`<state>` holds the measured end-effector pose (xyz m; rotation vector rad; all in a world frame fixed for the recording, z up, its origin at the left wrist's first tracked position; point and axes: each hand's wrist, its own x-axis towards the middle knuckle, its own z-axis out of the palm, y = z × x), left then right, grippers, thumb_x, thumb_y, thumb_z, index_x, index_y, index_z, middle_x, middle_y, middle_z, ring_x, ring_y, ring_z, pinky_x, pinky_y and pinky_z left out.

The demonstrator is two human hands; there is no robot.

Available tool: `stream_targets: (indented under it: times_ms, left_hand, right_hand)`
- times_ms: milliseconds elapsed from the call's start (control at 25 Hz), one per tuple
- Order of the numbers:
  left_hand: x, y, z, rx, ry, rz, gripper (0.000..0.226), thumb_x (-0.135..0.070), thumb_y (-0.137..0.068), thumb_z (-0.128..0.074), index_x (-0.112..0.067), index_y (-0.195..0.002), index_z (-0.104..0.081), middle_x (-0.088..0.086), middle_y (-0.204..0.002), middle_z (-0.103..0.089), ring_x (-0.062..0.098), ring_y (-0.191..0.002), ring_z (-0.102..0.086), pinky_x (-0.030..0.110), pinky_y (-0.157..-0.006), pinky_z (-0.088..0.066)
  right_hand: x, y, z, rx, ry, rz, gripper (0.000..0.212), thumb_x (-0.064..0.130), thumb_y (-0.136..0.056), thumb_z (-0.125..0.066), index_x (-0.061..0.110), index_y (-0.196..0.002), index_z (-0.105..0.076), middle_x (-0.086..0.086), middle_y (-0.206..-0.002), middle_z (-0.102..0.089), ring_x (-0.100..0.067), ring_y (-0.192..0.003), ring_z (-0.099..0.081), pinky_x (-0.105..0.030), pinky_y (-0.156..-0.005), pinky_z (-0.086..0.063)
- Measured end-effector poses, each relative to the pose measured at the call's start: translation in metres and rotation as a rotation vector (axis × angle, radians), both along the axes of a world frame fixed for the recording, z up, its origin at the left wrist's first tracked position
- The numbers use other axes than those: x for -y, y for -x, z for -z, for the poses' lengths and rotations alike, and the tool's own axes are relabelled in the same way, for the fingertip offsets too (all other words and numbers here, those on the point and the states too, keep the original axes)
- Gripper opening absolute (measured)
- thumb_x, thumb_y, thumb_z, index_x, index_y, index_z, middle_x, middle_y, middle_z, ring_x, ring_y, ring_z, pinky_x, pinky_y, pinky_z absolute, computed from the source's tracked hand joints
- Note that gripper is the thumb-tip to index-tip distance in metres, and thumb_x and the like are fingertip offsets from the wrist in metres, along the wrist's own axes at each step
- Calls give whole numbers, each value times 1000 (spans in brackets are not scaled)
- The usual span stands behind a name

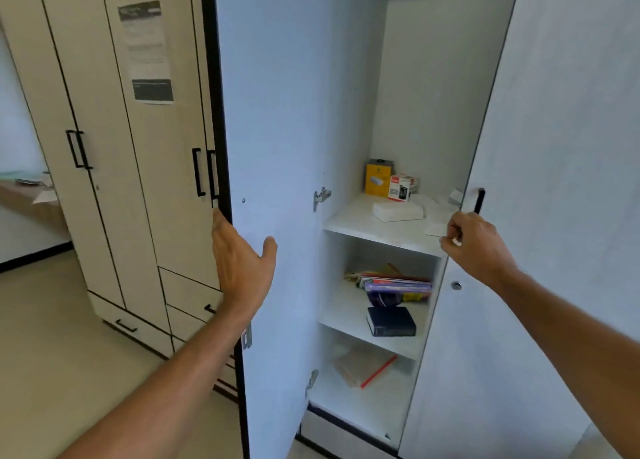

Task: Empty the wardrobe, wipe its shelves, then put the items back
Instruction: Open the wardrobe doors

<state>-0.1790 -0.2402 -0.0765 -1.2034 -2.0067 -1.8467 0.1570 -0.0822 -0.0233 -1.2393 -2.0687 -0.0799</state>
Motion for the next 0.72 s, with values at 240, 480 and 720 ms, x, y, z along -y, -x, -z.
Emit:
stream_targets:
  times_ms: [240,480,720]
  left_hand:
    - [-16,-13,-15,-367,-158,76,86,-20,-88,-65,-14,-158,-15,13,-166,-17,26,-155,-11,53,-123,-21]
    - [-69,-29,-23,-428,-184,305,83,-17,-88,-71,-20,-155,-22,5,-160,-34,24,-150,-29,54,-113,-39]
    - [-102,-52,-28,-432,-158,449,81,-17,-87,-74,-17,-153,-28,4,-153,-42,16,-143,-38,43,-116,-39]
  right_hand:
    - [-58,-1,-8,-436,255,333,65,20,-88,-67,4,-143,-37,-22,-140,-42,-39,-128,-44,-45,-105,-39]
    - [-99,9,-13,-645,336,371,64,29,-88,-69,6,-142,-41,-15,-131,-53,-31,-116,-51,-37,-92,-44]
    - [-89,5,-14,-674,380,332,59,31,-87,-71,11,-136,-46,-6,-107,-58,-25,-97,-54,-30,-79,-42]
